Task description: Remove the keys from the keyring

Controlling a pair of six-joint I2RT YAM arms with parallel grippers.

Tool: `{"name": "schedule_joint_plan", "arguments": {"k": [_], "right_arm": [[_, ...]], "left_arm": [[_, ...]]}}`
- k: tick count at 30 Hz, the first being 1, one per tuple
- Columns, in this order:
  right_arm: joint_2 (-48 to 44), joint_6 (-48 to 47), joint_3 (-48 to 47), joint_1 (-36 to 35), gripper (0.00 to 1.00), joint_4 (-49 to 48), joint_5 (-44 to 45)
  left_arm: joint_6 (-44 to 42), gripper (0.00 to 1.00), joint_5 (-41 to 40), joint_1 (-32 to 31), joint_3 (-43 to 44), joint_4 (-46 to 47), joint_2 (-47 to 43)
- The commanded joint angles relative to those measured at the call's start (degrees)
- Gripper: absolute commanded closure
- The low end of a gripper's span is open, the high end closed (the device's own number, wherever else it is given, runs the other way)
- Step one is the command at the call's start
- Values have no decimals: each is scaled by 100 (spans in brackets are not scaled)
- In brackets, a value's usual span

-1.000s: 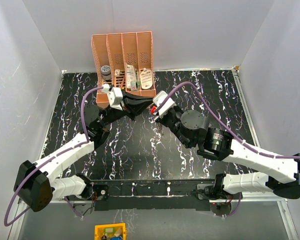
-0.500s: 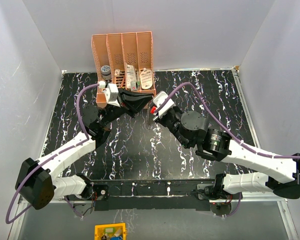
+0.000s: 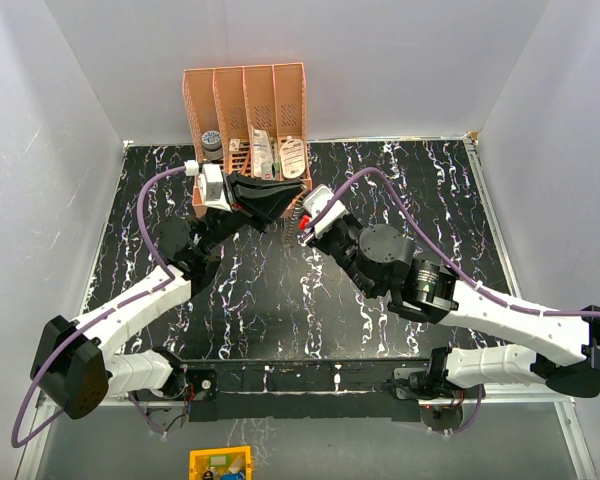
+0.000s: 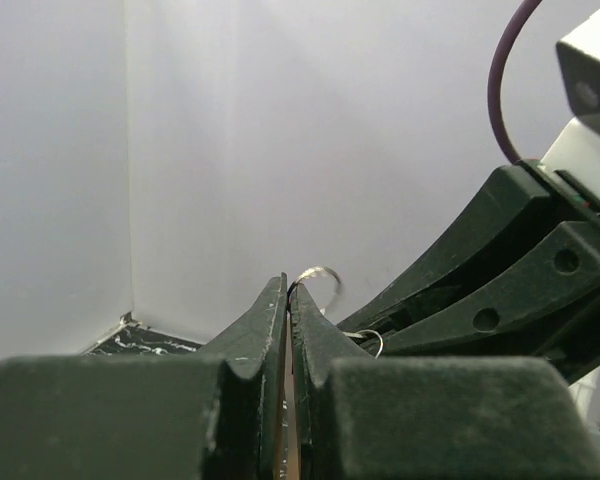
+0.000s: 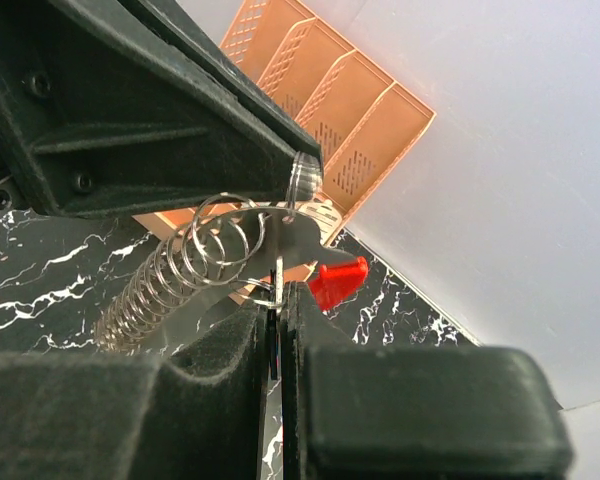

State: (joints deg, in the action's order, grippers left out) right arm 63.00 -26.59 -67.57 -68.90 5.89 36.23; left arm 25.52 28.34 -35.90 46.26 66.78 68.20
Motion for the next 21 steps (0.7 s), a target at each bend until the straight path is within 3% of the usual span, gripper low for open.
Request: {"name": "schedule_joint_plan", "arguments": {"k": [1,6,16,21], "right_arm": [[-114,-2,23,-27,100,-359,71],[-133,-19,25,-25,100,-369,129],[-427,51,296,47,100,-685,1206],[-368,1025,159,1182,100,-133,835]], "left_arm": [[216,100,-135,13,57,705,-50],[166,100,-237,8,-20,618,-120],[-939,100,-1076,12,-634,-1415,-1344],[-1244,100,-1473,12,-732,-2521,-1763]]}}
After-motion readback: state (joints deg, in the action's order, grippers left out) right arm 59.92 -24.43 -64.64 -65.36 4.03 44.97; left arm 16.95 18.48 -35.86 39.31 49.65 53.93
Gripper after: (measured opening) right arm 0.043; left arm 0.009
